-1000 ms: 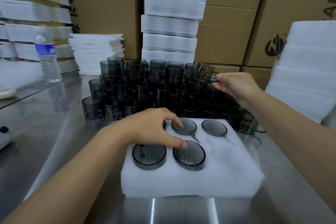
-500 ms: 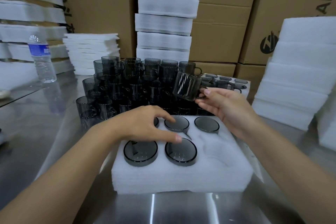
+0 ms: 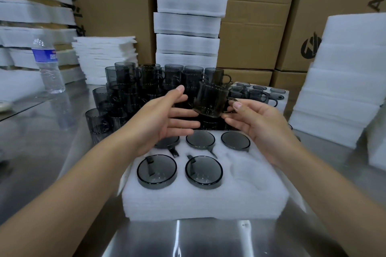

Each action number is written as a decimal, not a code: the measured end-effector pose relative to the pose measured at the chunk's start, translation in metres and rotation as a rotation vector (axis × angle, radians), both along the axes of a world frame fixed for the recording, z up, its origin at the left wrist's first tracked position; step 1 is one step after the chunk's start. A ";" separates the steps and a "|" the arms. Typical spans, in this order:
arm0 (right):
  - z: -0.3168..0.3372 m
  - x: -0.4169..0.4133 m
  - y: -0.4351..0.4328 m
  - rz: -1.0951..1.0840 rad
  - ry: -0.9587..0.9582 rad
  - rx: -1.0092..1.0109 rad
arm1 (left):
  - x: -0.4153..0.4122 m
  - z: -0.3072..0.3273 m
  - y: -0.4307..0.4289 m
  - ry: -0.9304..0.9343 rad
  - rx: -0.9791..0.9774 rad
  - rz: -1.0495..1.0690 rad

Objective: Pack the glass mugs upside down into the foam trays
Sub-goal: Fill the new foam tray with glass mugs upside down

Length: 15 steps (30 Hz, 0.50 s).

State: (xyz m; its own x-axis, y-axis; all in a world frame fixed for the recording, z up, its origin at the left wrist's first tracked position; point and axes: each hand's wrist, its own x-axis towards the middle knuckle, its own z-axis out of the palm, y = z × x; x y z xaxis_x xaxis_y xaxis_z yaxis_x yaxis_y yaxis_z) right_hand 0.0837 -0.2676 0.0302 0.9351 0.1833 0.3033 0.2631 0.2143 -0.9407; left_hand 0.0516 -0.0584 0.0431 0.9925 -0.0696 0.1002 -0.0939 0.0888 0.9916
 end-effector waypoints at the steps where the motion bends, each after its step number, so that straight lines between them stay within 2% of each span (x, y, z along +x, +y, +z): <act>1: 0.000 -0.001 0.001 0.012 -0.011 0.007 | -0.001 -0.001 -0.001 0.004 0.003 -0.021; 15: -0.004 -0.002 0.007 0.040 0.045 0.009 | 0.001 -0.007 -0.006 -0.013 0.016 -0.136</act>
